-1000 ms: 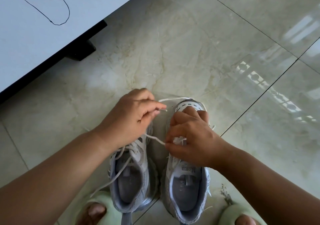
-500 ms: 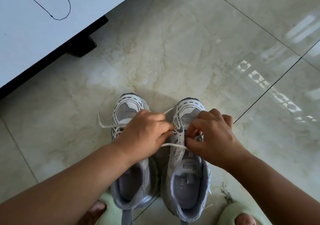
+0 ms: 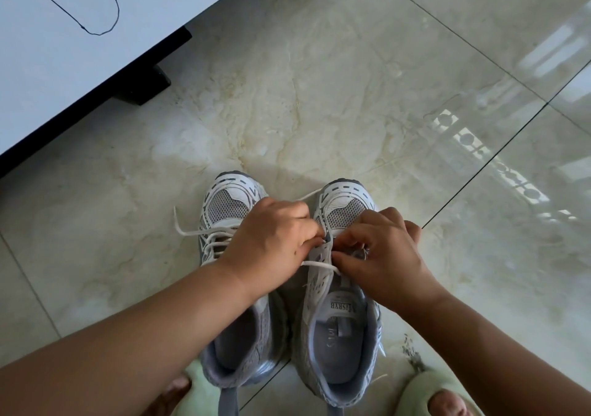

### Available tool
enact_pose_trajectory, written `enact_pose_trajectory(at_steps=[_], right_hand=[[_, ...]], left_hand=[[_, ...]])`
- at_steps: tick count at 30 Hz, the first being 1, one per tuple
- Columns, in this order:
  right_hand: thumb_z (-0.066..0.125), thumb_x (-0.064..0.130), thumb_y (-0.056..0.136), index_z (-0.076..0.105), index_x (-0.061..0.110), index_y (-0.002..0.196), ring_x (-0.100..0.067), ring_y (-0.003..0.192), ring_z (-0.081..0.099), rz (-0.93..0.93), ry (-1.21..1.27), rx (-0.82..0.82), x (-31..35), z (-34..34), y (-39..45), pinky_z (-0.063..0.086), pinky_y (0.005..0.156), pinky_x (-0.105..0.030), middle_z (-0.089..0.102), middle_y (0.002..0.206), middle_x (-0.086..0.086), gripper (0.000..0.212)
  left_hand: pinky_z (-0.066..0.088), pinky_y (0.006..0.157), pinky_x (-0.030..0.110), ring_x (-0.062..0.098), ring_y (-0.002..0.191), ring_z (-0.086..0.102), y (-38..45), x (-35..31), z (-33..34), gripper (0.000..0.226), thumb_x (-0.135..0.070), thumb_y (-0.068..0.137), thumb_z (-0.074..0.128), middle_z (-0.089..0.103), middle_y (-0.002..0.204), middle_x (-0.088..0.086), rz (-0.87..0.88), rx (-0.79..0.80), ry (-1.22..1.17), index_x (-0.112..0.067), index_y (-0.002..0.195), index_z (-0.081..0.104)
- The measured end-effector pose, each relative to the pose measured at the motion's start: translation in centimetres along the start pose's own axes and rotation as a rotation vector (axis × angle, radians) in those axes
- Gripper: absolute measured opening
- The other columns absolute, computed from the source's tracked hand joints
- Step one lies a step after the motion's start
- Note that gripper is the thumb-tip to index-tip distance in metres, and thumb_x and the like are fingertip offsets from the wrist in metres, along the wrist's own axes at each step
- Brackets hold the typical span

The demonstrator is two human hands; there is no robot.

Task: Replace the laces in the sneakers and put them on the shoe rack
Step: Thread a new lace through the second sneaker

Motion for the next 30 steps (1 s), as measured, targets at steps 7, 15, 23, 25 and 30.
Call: enact_pose_trajectory(at_steps=[7,15,23,25,30], right_hand=[[0.070,0.048,0.069,0.070,0.033,0.073,-0.006,0.094,0.031,0.054,-0.024,-0.012,-0.3,0.4,-0.3,0.011,0.078,-0.026,0.045,0.074,0.021,0.016],[0.063,0.049,0.064,0.071,0.031,0.072,-0.009,0.092,0.033,0.025,-0.036,-0.073,-0.2,0.4,-0.5,0.010,0.075,-0.024,0.040,0.070,0.023,0.021],[0.065,0.044,0.063,0.069,0.029,0.070,-0.011,0.084,0.037,-0.044,-0.057,-0.142,-0.1,0.2,-0.6,0.012,0.070,-0.025,0.039,0.070,0.020,0.017],[0.061,0.047,0.064,0.070,0.030,0.071,-0.011,0.085,0.037,-0.022,-0.028,-0.150,-0.3,0.2,-0.6,0.012,0.071,-0.025,0.036,0.069,0.024,0.020],[0.057,0.050,0.063,0.069,0.028,0.071,-0.012,0.086,0.037,0.005,-0.001,-0.169,-0.5,0.9,-0.5,0.012,0.070,-0.024,0.038,0.069,0.023,0.026]], left_hand=[[0.039,0.061,0.021,0.018,0.058,0.059,0.2,0.8,0.0,0.008,-0.019,0.069,0.075,0.064,0.064,-0.002,-0.126,-0.006,-0.122,-0.016,0.076,0.076],[0.050,0.060,0.026,0.017,0.065,0.063,0.4,1.3,0.2,0.009,-0.013,0.069,0.079,0.067,0.070,-0.001,-0.100,0.078,-0.230,-0.014,0.077,0.074],[0.040,0.063,0.024,0.019,0.059,0.052,2.5,-0.1,-0.1,0.013,-0.005,0.062,0.080,0.057,0.060,0.000,0.133,0.132,-0.040,-0.011,0.064,0.068],[0.034,0.058,0.019,0.014,0.056,0.049,1.9,0.7,-0.5,0.017,-0.015,0.059,0.086,0.058,0.059,-0.002,-0.026,0.057,-0.101,-0.013,0.063,0.069],[0.034,0.054,0.021,0.017,0.056,0.053,1.4,1.3,0.1,0.014,-0.018,0.065,0.083,0.056,0.060,-0.002,-0.158,0.070,-0.173,-0.011,0.064,0.071]])
Point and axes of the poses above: each hand's wrist, its own y-axis towards the middle knuckle, its own z-axis out of the palm, x = y × z, the point moved 6 cm from there along y, towards the middle knuckle
